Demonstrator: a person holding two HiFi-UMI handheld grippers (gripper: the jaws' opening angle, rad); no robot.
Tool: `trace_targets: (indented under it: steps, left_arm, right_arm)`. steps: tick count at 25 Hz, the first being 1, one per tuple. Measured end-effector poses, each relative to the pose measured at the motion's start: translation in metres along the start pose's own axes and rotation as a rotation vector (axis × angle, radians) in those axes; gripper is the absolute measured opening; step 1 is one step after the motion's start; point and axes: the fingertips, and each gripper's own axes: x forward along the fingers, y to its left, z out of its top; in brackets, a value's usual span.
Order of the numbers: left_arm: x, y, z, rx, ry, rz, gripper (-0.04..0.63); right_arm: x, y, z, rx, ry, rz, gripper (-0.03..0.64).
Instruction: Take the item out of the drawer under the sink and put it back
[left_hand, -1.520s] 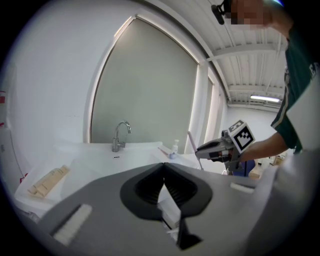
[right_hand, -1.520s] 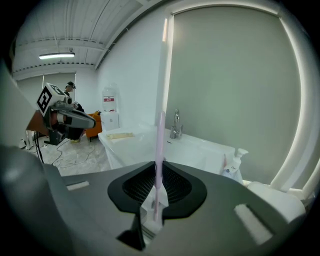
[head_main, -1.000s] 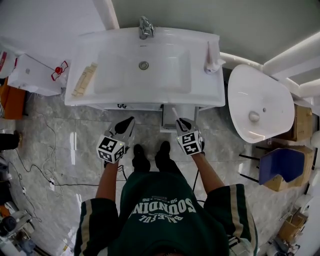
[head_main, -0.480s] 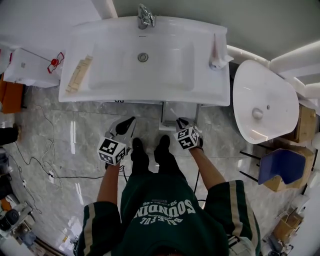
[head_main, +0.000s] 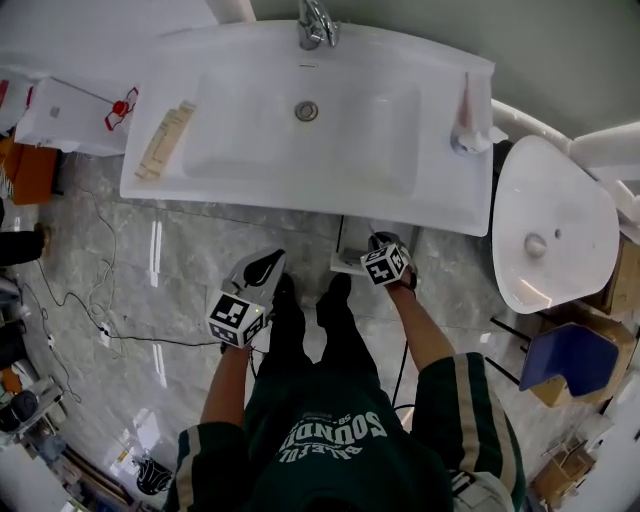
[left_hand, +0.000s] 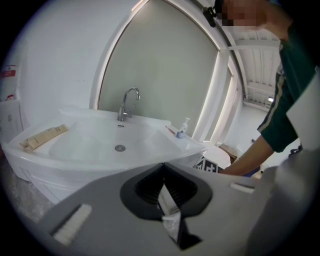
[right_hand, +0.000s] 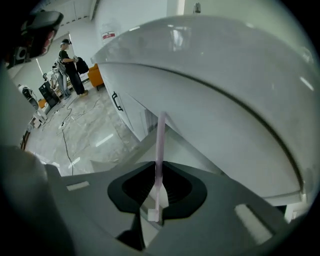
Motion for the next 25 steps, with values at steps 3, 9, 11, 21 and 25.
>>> trace_targets:
  steps: [3, 9, 11, 21, 25]
  left_arm:
    - [0.003, 0.003, -0.008, -0.011, 0.01, 0.01, 0.051]
    - [0.002, 0.015, -0.026, -0.035, 0.035, 0.033, 0.051]
    - [0.002, 0.02, -0.032, -0.042, 0.041, 0.041, 0.051]
    - [-0.008, 0.04, -0.052, -0.061, 0.068, 0.073, 0.051]
    - [-0.013, 0.046, -0.057, -0.07, 0.074, 0.081, 0.051]
  right_arm:
    - [0.024, -0.006, -0.005, -0.014, 0.037, -0.001, 0.049]
    - [0.064, -0.006, -0.019, -0.031, 0.117, 0.02, 0.048]
    - [0.076, -0.005, -0.021, -0.033, 0.135, 0.023, 0.048]
    - [0.118, -0.004, -0.03, -0.036, 0.202, 0.028, 0.048]
    - [0.123, 0.0, -0.037, -0.024, 0.219, 0.027, 0.049]
